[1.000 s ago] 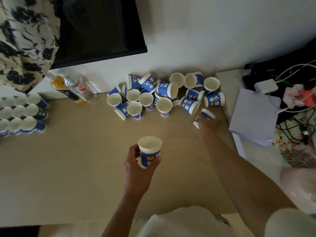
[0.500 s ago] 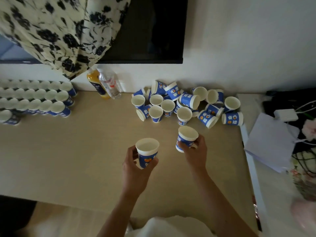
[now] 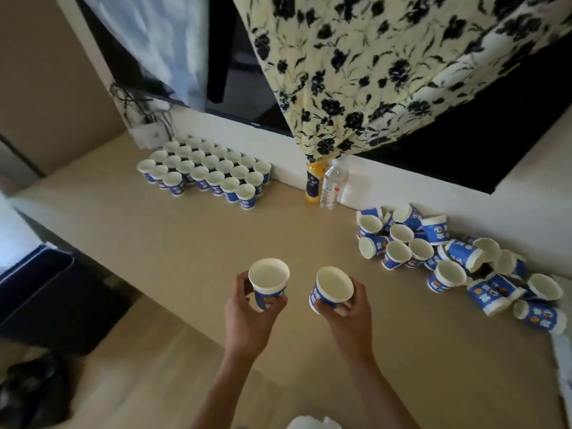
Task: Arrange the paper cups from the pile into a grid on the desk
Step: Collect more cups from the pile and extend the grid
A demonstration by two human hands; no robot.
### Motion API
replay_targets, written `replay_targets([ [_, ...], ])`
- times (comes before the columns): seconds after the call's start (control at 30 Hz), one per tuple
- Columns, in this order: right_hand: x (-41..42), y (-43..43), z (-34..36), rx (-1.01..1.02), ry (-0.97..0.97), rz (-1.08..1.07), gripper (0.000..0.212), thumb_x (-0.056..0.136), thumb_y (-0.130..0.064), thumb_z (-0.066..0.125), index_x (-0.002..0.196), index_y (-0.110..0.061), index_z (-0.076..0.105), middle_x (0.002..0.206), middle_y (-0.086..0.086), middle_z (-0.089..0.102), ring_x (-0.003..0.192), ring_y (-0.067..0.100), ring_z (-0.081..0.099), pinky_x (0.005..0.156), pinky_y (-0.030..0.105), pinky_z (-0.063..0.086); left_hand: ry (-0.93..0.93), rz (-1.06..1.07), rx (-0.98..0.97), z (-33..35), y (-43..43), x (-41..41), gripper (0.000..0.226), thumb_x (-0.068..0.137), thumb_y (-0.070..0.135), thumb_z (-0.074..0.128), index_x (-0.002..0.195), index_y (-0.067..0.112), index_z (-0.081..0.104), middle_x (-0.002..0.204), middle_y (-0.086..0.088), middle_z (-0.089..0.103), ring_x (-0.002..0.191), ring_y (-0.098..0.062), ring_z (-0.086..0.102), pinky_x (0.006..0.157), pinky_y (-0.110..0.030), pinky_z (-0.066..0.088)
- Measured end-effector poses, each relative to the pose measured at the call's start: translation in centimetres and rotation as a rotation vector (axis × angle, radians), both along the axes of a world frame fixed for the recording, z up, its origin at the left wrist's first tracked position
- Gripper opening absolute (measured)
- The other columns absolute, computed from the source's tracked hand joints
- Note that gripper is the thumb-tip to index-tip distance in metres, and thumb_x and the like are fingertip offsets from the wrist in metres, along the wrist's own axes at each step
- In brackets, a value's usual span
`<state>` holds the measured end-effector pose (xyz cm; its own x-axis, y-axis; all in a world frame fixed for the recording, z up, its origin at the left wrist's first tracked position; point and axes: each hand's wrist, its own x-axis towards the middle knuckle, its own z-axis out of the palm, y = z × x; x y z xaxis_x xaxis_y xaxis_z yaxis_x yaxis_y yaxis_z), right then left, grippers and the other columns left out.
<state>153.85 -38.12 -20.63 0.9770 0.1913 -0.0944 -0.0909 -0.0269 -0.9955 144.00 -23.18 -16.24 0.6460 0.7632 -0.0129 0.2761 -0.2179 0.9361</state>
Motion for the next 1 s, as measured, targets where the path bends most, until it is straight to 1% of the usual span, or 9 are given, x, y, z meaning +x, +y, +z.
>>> replay_targets([
  [0.17, -4.5, 6.3, -0.1, -0.023, 0.013, 0.079, 0.066, 0.058, -0.017, 0.09, 0.116, -0.026, 0.061, 0.112, -0.009, 0.069, 0.103, 0.012, 0.068, 0.092, 0.04, 0.057, -0.059, 0.04, -0.045, 0.6, 5.6, -5.0, 0.053, 0.071, 0.015, 0.087, 0.114, 0.025, 0.06, 0.104, 0.015, 0.07, 0.099, 0.008, 0.061, 0.076, -0.001, 0.04],
  [0.27, -7.0, 10.2, -0.2, -0.033, 0.013, 0.098, 0.068, 0.053, -0.025, 0.088, 0.115, -0.027, 0.061, 0.111, -0.009, 0.069, 0.102, 0.011, 0.068, 0.092, 0.041, 0.056, -0.075, 0.075, -0.061, 0.7, 9.2, -8.1, 0.053, 0.071, 0.017, 0.087, 0.114, 0.029, 0.059, 0.105, 0.017, 0.069, 0.101, 0.007, 0.061, 0.076, 0.0, 0.04],
  [0.4, -9.6, 14.8, -0.2, -0.032, -0.001, 0.146, 0.061, 0.067, 0.0, 0.089, 0.116, -0.025, 0.061, 0.112, -0.007, 0.069, 0.1, 0.01, 0.068, 0.092, 0.04, 0.056, -0.094, 0.119, -0.055, 0.8, 13.5, -11.5, 0.05, 0.071, 0.017, 0.087, 0.111, 0.03, 0.06, 0.102, 0.018, 0.07, 0.101, 0.003, 0.062, 0.078, -0.005, 0.042],
  [0.5, -10.0, 17.9, 0.0, -0.043, -0.015, 0.166, 0.058, 0.069, 0.0, 0.087, 0.114, -0.027, 0.062, 0.11, -0.007, 0.071, 0.101, 0.014, 0.069, 0.09, 0.037, 0.055, -0.107, 0.141, -0.063, 0.8, 16.3, -13.0, 0.046, 0.071, 0.015, 0.086, 0.107, 0.029, 0.061, 0.1, 0.018, 0.071, 0.099, -0.004, 0.065, 0.082, -0.021, 0.05],
  [0.57, -9.9, 20.2, 0.0, -0.042, -0.011, 0.169, 0.057, 0.07, 0.003, 0.085, 0.113, -0.028, 0.062, 0.109, -0.007, 0.071, 0.101, 0.014, 0.069, 0.09, 0.036, 0.055, -0.112, 0.146, -0.057, 0.6, 18.2, -13.3, 0.045, 0.071, 0.015, 0.086, 0.107, 0.029, 0.062, 0.099, 0.017, 0.071, 0.097, -0.005, 0.066, 0.082, -0.027, 0.052],
  [0.7, -9.3, 25.3, -0.7, -0.044, -0.002, 0.159, 0.059, 0.064, -0.009, 0.087, 0.112, -0.03, 0.061, 0.11, -0.008, 0.069, 0.1, 0.013, 0.068, 0.085, 0.031, 0.054, -0.104, 0.133, -0.036, 0.1, 22.5, -12.9, 0.048, 0.07, 0.016, 0.086, 0.11, 0.028, 0.061, 0.102, 0.016, 0.071, 0.1, -0.006, 0.066, 0.082, -0.018, 0.05],
  [0.87, -7.1, 32.2, -2.9, -0.05, 0.03, 0.111, 0.061, 0.068, 0.002, 0.087, 0.117, -0.025, 0.06, 0.113, -0.004, 0.068, 0.103, 0.016, 0.068, 0.084, 0.028, 0.054, -0.04, 0.077, -0.004, -1.1, 29.4, -11.0, 0.051, 0.071, 0.02, 0.086, 0.112, 0.032, 0.059, 0.103, 0.018, 0.071, 0.102, -0.006, 0.066, 0.083, -0.019, 0.048],
  [0.93, -6.1, 35.3, -3.3, -0.032, 0.058, 0.071, 0.064, 0.064, -0.005, 0.089, 0.118, -0.022, 0.06, 0.114, -0.003, 0.067, 0.1, 0.011, 0.068, 0.081, 0.024, 0.054, -0.006, 0.065, 0.011, -1.3, 32.7, -10.0, 0.051, 0.071, 0.021, 0.087, 0.112, 0.033, 0.059, 0.103, 0.019, 0.071, 0.101, -0.004, 0.065, 0.084, -0.022, 0.049],
  [1.0, -5.1, 38.2, -3.4, -0.003, 0.083, 0.044, 0.067, 0.057, -0.015, 0.084, 0.12, -0.019, 0.059, 0.113, -0.005, 0.067, 0.094, 0.002, 0.067, 0.075, 0.018, 0.055, 0.027, 0.063, 0.028, -1.3, 35.9, -9.1, 0.053, 0.07, 0.023, 0.087, 0.113, 0.034, 0.059, 0.102, 0.02, 0.07, 0.101, -0.001, 0.065, 0.084, -0.021, 0.05],
])
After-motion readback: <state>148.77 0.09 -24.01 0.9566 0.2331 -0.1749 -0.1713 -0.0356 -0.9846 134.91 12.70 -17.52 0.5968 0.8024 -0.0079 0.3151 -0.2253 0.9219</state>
